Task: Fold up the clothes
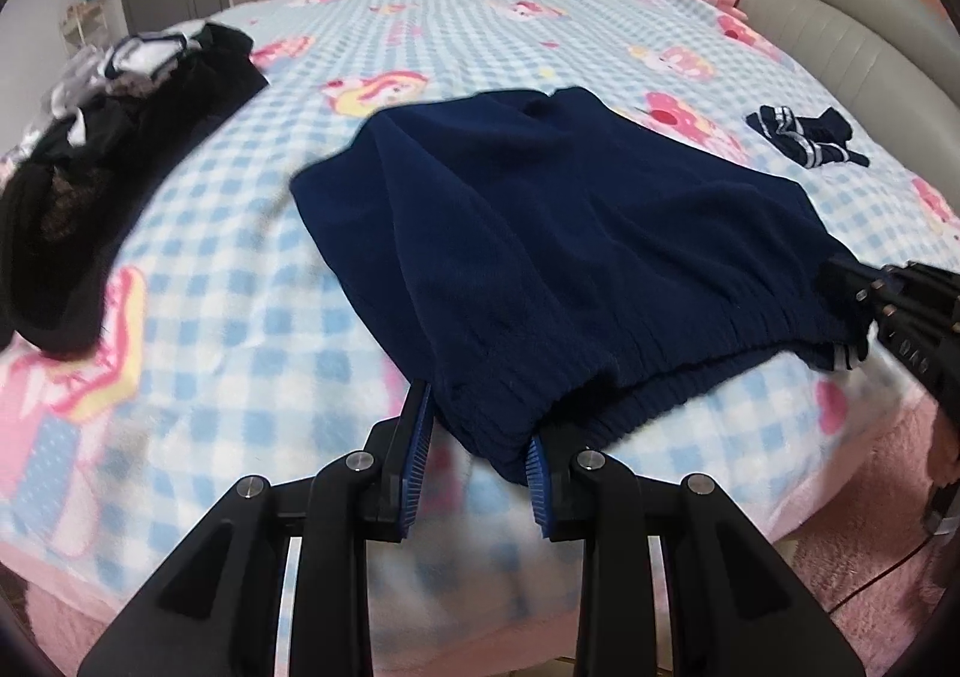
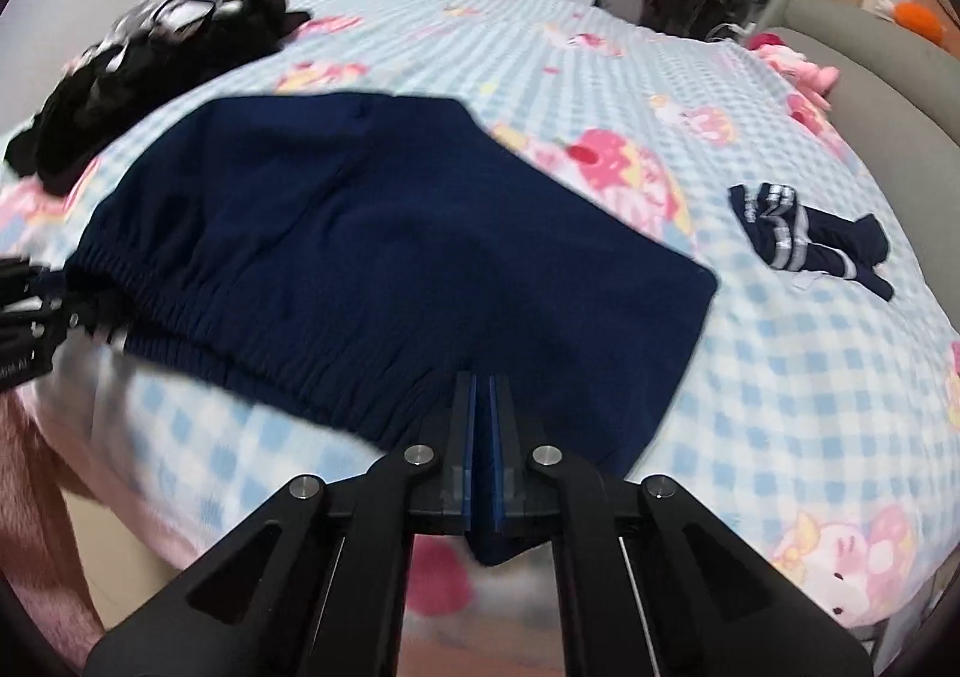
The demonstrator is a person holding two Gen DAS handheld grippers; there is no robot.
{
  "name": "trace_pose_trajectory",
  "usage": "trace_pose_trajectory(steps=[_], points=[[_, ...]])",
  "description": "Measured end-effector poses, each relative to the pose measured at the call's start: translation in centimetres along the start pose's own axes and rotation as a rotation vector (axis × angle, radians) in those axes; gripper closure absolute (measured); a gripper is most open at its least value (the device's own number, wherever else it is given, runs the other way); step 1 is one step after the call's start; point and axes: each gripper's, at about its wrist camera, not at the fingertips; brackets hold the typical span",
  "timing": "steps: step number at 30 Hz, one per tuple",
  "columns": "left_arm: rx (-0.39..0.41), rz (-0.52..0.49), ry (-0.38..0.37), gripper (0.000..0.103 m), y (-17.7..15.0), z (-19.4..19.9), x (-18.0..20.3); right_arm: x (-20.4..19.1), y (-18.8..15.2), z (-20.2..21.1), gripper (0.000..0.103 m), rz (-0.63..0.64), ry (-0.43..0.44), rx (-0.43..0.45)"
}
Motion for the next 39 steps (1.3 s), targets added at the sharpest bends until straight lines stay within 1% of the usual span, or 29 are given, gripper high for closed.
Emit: trace_pose_trajectory(steps=[2,4,6,8,11,14,16,17,18,19,20,21,22,24,26,27,28,29,30,33,35,39], points=[[0.025,-0.025,0.026,0.073,0.3,0.4,0.3,0.8,0.1,0.2,0.101,-0.026,-0.020,0.004],[0.049,-0.035,0.032,0.073,0.5,0.9,0.3,1.5,0.0,0.5,0.101,-0.055,-0.040,0.002],[0.071,-0.042,0.042,0.073,0.8,1.4,0.3,2.2,-0.6,0.8,0.101,-0.085,-0.081,-0.009],[0.082,-0.042,0.051,0.073,1.0,1.7,0.1,2.9,-1.3,1.1,0.101,-0.114,-0.125,-0.020],[0.070,-0.038,0.048,0.073,1.0,1.7,-0.2,4.6,-2.7,1.6,0.101,-0.192,-0.158,-0.036],[0.041,-0.034,-0.020,0.073,0.6,1.5,-0.4,5.7,-4.2,1.7,0.101,-0.232,-0.139,-0.054],[0.042,-0.026,-0.043,0.067,0.0,1.8,-0.2,5.4,-4.5,2.1,0.100,-0.220,-0.083,-0.028],[0.038,-0.021,-0.051,0.059,-0.1,1.6,-0.2,5.0,-4.3,2.4,0.099,-0.199,-0.050,-0.010],[0.034,-0.016,-0.060,0.054,-0.1,1.4,-0.2,4.4,-4.1,2.7,0.089,-0.175,-0.027,0.009],[0.026,-0.007,-0.063,0.054,0.0,1.1,-0.2,3.6,-3.6,2.8,0.074,-0.143,0.000,0.024],[0.022,-0.004,-0.063,0.054,0.0,0.8,-0.2,2.9,-3.1,2.8,0.066,-0.109,0.029,0.038],[0.019,-0.007,-0.064,0.054,-0.1,0.7,0.0,2.2,-2.7,2.7,0.054,-0.081,0.042,0.046],[0.013,-0.016,-0.063,0.054,-0.1,0.4,0.2,1.4,-2.3,2.3,0.052,-0.053,0.047,0.050],[-0.014,-0.030,-0.051,0.054,-0.2,-0.5,0.8,-0.3,-1.5,1.0,0.051,0.007,0.066,0.024],[-0.038,-0.024,-0.035,0.057,-0.3,-1.1,1.2,-1.7,-1.1,-0.7,0.051,0.053,0.067,-0.014],[-0.046,-0.020,-0.029,0.066,-0.3,-1.3,1.3,-1.9,-1.0,-1.2,0.052,0.055,0.060,-0.021],[-0.044,-0.019,-0.015,0.071,-0.5,-1.4,1.4,-2.0,-1.0,-1.5,0.064,0.053,0.053,-0.025],[-0.036,-0.018,0.009,0.077,-0.6,-1.5,1.4,-1.6,-1.0,-1.6,0.071,0.026,0.053,-0.024],[-0.031,-0.016,0.026,0.083,-0.7,-1.5,1.3,-1.1,-1.0,-1.5,0.073,-0.009,0.054,-0.021],[-0.024,0.005,0.040,0.086,-0.7,-1.3,0.8,0.2,-1.2,-1.2,0.077,-0.084,0.055,-0.011],[0.005,0.009,0.046,0.087,-0.7,-0.3,0.3,0.8,-1.2,-0.5,0.078,-0.109,0.040,0.006],[0.094,-0.029,0.062,0.087,0.2,2.4,0.5,2.1,-0.7,1.4,0.079,-0.154,0.019,0.063]])
Point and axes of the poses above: each gripper's, at about its wrist camera, not at the fingertips, and z roughly against the way its jaws point, x to its right, y to its top, and after that the axes turned 15 degrees about z, right-handed
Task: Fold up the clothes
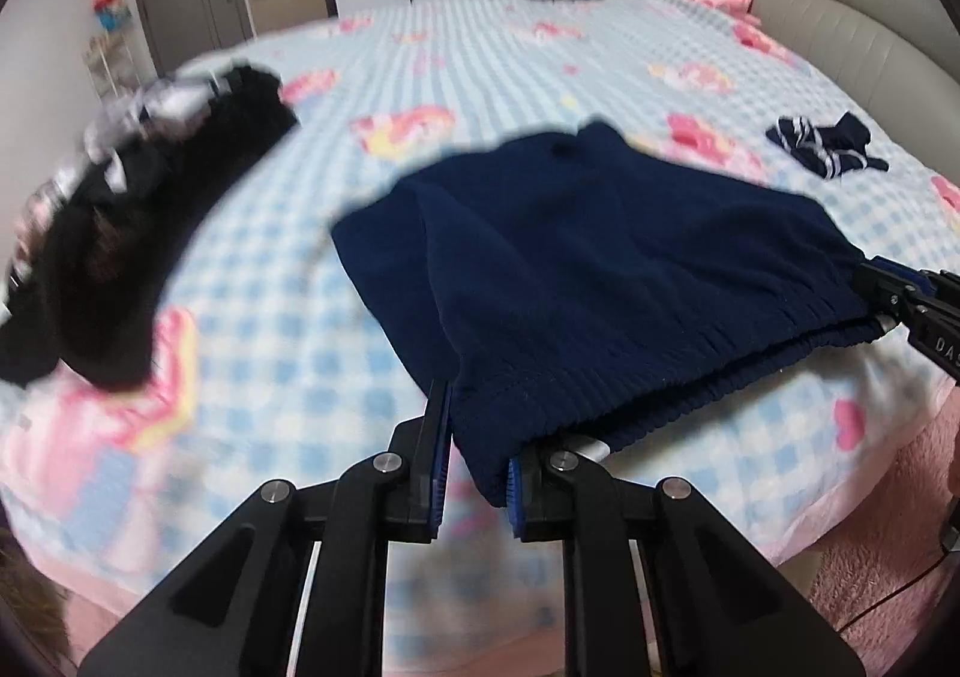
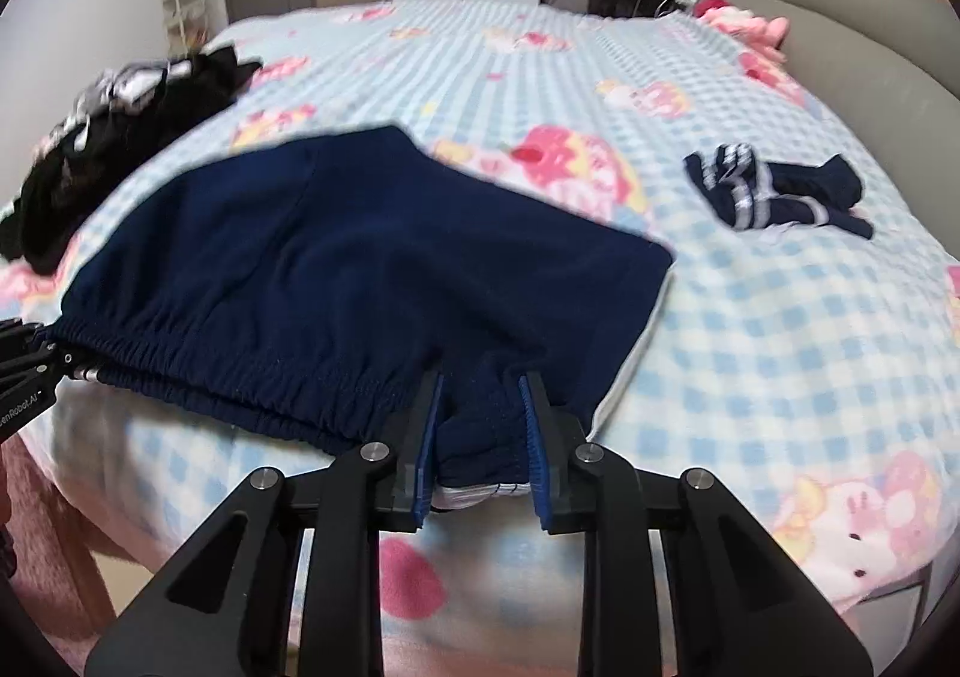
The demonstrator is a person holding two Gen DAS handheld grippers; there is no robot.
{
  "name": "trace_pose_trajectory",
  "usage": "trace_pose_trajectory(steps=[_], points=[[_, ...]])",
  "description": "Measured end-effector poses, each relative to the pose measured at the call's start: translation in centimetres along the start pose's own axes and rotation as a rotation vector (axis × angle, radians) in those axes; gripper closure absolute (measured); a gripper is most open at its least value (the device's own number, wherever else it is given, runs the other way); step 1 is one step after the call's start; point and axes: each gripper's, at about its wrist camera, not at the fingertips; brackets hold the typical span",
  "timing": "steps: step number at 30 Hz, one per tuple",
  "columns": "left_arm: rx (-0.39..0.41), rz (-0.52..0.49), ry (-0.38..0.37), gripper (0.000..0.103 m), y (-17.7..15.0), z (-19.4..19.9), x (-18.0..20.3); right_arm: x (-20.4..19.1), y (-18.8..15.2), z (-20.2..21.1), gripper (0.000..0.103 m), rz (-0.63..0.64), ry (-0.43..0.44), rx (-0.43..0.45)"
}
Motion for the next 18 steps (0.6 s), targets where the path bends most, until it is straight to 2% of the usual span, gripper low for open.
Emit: trace_pose_trajectory(steps=[2,6,9,13,18], points=[[0.043,-0.014,0.004,0.087,0.6,1.6,0.0,0.5,0.6,1.2,0.079,-0.026,-0.006,0.036],[0.036,-0.002,-0.007,0.087,0.8,2.5,-0.7,0.6,0.9,3.2,0.079,-0.064,-0.025,0.084],[-0.016,-0.009,0.010,0.087,-0.5,1.5,-1.1,0.8,-0.2,2.5,0.079,-0.120,0.009,0.061],[-0.072,-0.017,0.035,0.087,-2.0,0.2,-1.4,1.2,-2.8,0.5,0.079,-0.190,0.061,-0.030],[-0.108,0.000,0.024,0.084,-3.2,-0.1,-1.6,1.9,-4.3,0.5,0.079,-0.256,0.094,-0.049]])
Point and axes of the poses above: each gripper's, at about its wrist camera, not at the fingertips, and z roughly against the way its jaws point, x to its right, y to its top, and after that the axes turned 15 degrees about z, right-handed
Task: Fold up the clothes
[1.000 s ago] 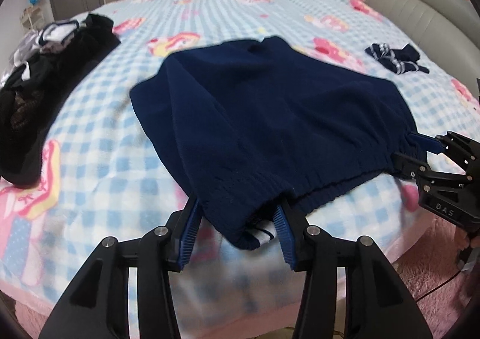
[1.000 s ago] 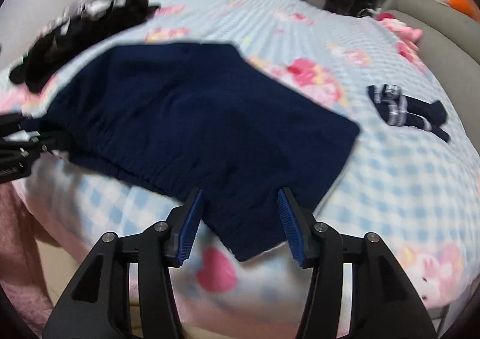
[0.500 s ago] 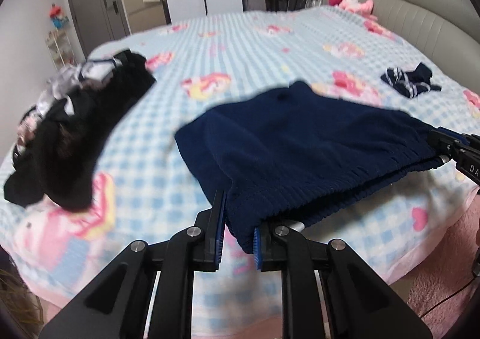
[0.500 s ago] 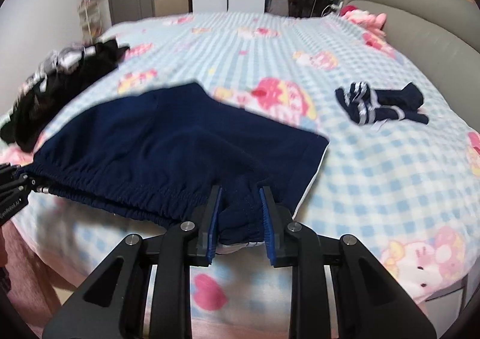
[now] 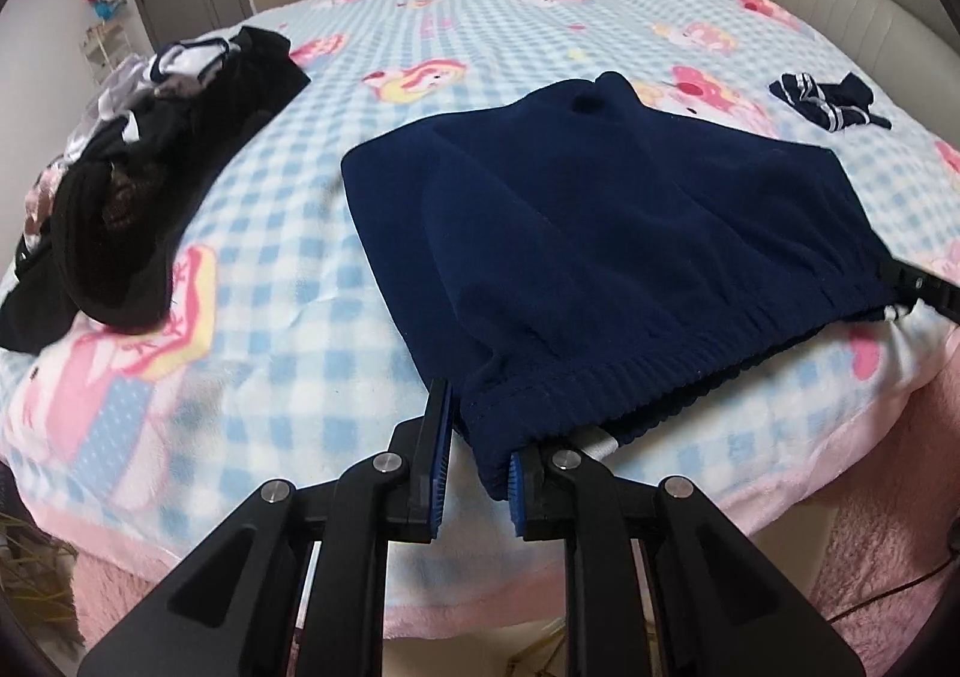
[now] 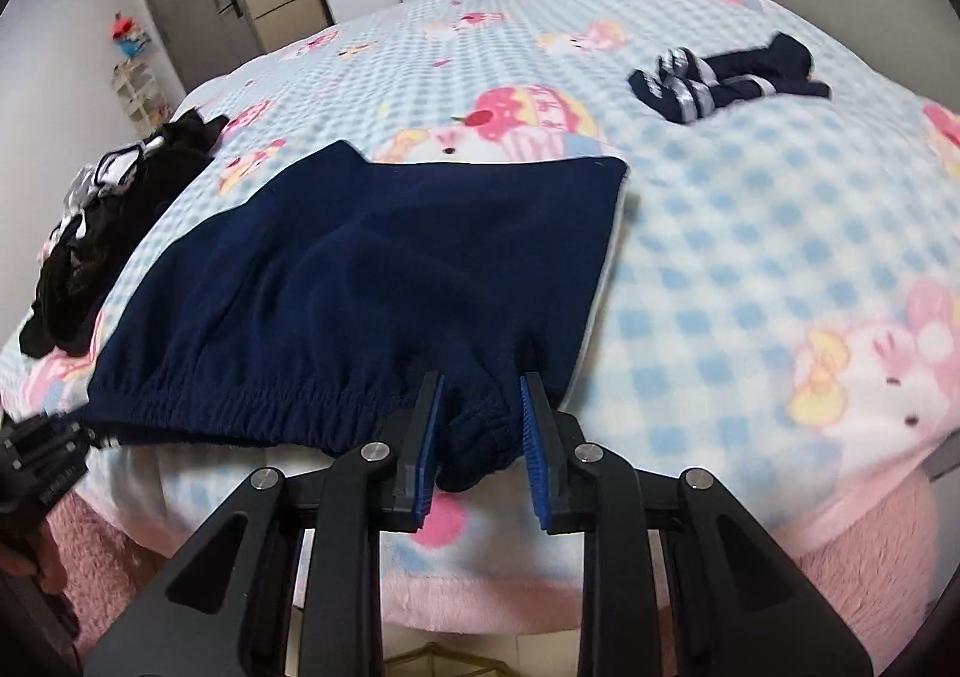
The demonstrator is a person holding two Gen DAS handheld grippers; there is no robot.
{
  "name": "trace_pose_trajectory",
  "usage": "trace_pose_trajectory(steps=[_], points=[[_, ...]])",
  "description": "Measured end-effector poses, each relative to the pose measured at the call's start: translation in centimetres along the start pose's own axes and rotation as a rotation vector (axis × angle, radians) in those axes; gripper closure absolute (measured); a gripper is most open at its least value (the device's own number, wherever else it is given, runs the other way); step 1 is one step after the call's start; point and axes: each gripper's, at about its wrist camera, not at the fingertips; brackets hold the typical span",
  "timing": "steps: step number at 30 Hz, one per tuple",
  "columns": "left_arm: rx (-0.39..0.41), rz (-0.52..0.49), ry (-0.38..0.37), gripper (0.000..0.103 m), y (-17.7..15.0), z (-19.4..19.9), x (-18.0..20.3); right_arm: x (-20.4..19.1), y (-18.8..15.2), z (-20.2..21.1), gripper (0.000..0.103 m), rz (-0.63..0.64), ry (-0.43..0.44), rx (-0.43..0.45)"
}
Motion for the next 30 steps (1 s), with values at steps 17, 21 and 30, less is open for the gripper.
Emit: trace_pose_trajectory(steps=[17,21,30], points=[[-0.013,0.058,-0.031,0.086,-0.7,-0.7,0.3,-3.2,0.7,-0.1,0.089,0.159,-0.078,0.017],[-0.006,0.033,-0.049,0.084,-0.5,0.0,0.1,-0.8,0.1,1.6,0.095,0.041,-0.093,0.066],[-0.050,0.120,-0.317,0.065,-0.1,1.8,-2.3,1.6,-2.0,1.9,0.099,-0.005,-0.108,0.022]])
Point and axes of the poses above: each gripper's, at about its wrist camera, not at the fingertips, and z roughly against the way its jaws point, x to its right, y to its top, and after that the axes turned 15 degrees about z, right-handed
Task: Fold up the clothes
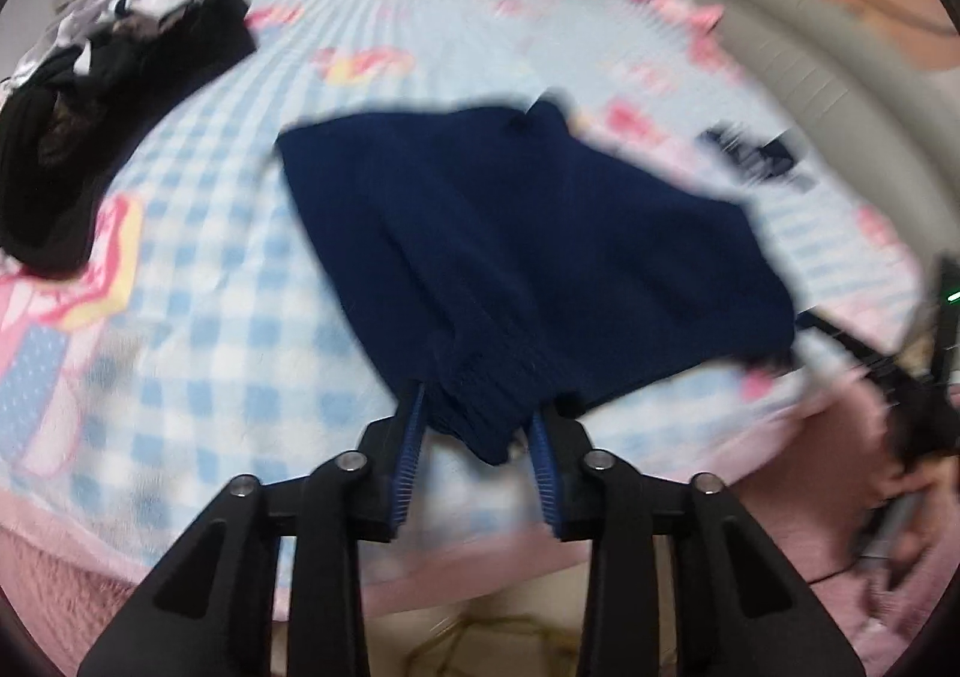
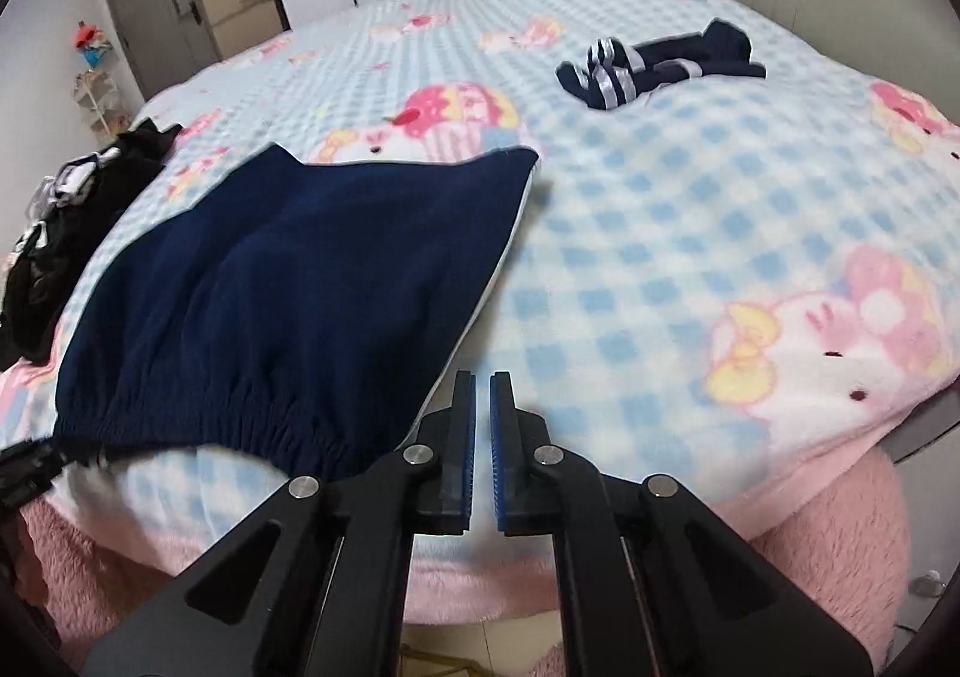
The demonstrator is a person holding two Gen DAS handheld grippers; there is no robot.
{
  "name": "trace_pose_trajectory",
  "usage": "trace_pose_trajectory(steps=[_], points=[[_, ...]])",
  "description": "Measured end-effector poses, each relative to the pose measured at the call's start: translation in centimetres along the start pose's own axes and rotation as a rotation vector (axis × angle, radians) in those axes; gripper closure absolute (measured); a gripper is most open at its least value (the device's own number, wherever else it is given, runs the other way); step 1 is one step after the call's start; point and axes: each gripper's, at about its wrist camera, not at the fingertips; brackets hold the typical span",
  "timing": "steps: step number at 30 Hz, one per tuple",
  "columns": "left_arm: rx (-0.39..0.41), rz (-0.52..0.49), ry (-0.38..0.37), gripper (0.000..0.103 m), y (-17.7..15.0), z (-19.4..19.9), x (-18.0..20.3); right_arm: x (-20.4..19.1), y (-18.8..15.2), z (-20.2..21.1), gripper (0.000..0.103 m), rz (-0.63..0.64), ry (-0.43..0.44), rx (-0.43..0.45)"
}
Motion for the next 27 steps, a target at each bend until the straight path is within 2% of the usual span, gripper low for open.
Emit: trace_pose_trajectory(steps=[2,5,8,12,13,15,19,20,21,22,27], points=[[0.029,0.017,-0.083,0.065,0.5,1.4,-0.3,-0.4,0.3,0.9,0.098,0.008,0.010,0.035],[0.046,0.077,-0.126,0.065,1.3,1.8,-1.2,-0.9,1.3,1.5,0.091,0.004,0.056,0.064],[0.032,0.089,-0.096,0.065,1.7,0.7,-1.5,-2.5,2.7,1.7,0.088,0.043,0.108,0.093],[-0.051,0.060,-0.028,0.065,1.5,-2.4,-1.4,-6.7,3.3,-1.1,0.082,0.241,0.224,-0.001],[-0.076,0.051,-0.007,0.065,1.4,-3.4,-1.3,-7.7,3.1,-2.2,0.082,0.283,0.205,-0.032],[-0.090,0.032,0.042,0.065,1.1,-4.1,-1.1,-8.0,2.6,-4.0,0.083,0.290,0.135,-0.073],[-0.063,0.024,0.021,0.064,0.5,-2.3,-1.0,-6.4,2.0,-5.0,0.088,0.230,0.046,-0.098],[-0.058,0.027,0.016,0.058,0.6,-1.9,-1.3,-5.7,1.9,-4.9,0.092,0.208,0.027,-0.100],[-0.051,0.040,0.012,0.056,0.7,-1.7,-1.6,-5.3,1.9,-4.9,0.099,0.199,0.010,-0.104],[-0.043,0.053,0.007,0.056,0.9,-1.4,-2.0,-4.8,1.8,-4.9,0.101,0.194,-0.007,-0.108],[-0.024,0.202,-0.058,0.056,2.6,-1.6,-5.4,-5.0,2.5,-4.0,0.100,0.226,-0.094,-0.099]])
Point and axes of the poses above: each gripper's, at about its wrist camera, not at the fingertips, and z roughly against the way its jaws point, x to its right, y to its top, and after that the axes turned 15 degrees about z, right-handed
